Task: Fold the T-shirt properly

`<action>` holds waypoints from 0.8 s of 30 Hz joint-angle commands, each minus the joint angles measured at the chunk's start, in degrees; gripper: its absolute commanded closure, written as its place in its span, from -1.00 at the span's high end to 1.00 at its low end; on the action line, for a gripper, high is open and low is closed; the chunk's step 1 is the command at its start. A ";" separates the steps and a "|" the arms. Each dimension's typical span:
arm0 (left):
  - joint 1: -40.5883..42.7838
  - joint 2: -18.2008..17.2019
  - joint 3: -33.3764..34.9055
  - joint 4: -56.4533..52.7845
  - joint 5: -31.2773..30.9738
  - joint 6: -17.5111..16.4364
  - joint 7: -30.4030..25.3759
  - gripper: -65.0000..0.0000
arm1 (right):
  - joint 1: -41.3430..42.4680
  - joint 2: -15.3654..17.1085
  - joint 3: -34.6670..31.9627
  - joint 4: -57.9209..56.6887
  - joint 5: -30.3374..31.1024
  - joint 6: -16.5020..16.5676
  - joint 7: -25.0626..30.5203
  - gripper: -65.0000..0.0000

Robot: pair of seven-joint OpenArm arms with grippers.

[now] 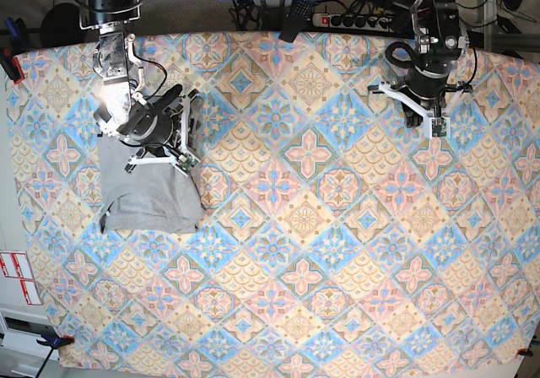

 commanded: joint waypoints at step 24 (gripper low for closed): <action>32.75 -9.28 -3.37 3.57 -9.93 0.09 -12.72 -1.00 | -35.92 0.21 25.84 14.74 0.46 -0.01 1.20 -1.00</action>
